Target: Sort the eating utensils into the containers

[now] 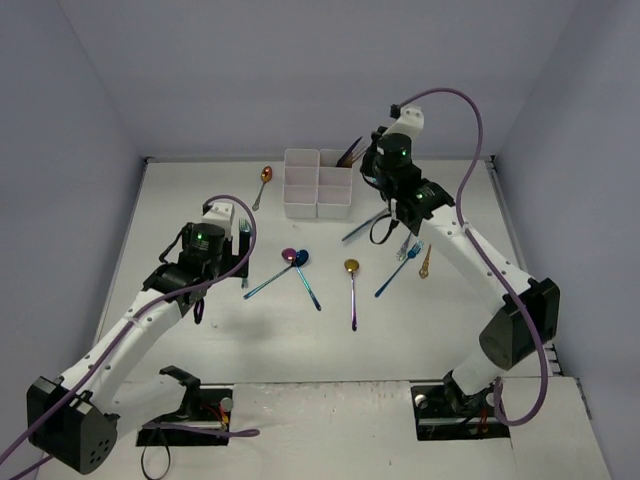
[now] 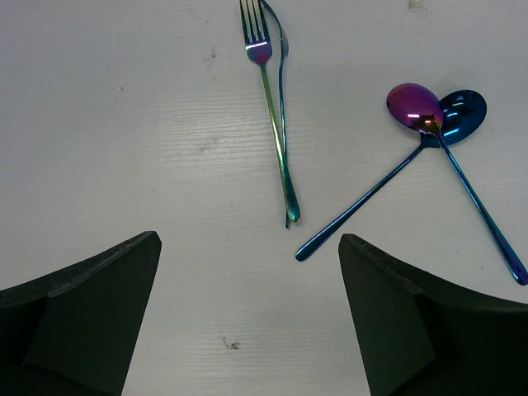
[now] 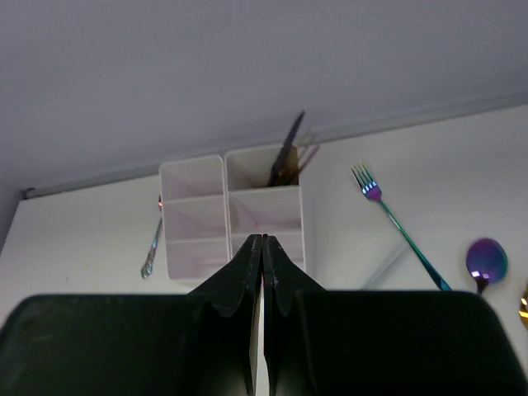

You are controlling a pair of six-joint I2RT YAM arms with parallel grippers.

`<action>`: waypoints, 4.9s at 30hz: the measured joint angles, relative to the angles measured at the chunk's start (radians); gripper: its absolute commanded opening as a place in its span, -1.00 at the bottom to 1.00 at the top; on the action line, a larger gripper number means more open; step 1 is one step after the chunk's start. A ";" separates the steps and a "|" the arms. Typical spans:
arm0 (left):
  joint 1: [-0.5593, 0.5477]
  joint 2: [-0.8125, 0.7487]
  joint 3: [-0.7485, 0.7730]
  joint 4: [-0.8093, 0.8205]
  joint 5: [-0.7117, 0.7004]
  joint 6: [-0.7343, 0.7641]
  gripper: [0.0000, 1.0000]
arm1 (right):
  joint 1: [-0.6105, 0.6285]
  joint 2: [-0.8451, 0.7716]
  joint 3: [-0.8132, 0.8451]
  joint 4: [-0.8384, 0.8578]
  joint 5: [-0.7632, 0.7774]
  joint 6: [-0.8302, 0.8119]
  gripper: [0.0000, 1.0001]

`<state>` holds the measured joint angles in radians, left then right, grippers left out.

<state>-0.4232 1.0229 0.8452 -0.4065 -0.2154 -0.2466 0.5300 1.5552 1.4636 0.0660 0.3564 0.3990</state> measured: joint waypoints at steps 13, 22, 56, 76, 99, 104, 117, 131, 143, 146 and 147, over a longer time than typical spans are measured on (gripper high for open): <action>0.000 -0.019 0.000 -0.001 -0.022 0.000 0.75 | -0.168 0.103 -0.125 -0.087 -0.156 0.006 -0.05; 0.000 -0.008 0.000 0.001 -0.001 0.000 0.75 | -0.154 0.325 -0.109 -0.137 -0.191 0.072 -0.05; 0.000 0.016 0.000 0.003 0.049 0.001 0.75 | -0.085 0.574 -0.040 -0.023 0.021 0.218 -0.07; 0.000 0.015 0.000 0.003 0.060 0.000 0.75 | -0.101 0.322 -0.334 -0.140 -0.093 0.021 -0.12; 0.000 0.015 0.000 0.003 0.061 0.000 0.75 | -0.110 0.548 -0.004 -0.196 -0.217 -0.066 -0.33; 0.000 0.015 0.000 0.003 0.061 0.000 0.75 | -0.110 0.552 0.002 -0.197 -0.226 -0.089 -0.30; 0.000 0.018 0.000 0.003 0.062 0.000 0.75 | -0.048 0.503 -0.053 -0.276 -0.195 0.071 -0.37; 0.000 0.018 0.000 0.003 0.062 0.000 0.75 | -0.057 0.450 -0.118 -0.314 -0.200 0.074 -0.47; 0.000 0.026 0.000 0.003 0.066 0.000 0.75 | -0.113 0.399 -0.177 -0.365 -0.232 0.004 -0.45; 0.000 0.028 0.000 0.003 0.069 0.000 0.75 | -0.118 0.399 -0.176 -0.371 -0.235 0.048 -0.45; 0.000 0.028 0.000 0.003 0.069 0.000 0.75 | -0.119 0.399 -0.176 -0.373 -0.237 0.064 -0.45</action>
<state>-0.4232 1.0512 0.8452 -0.4034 -0.1463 -0.2466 0.4107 1.9541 1.2877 -0.3069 0.1196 0.4633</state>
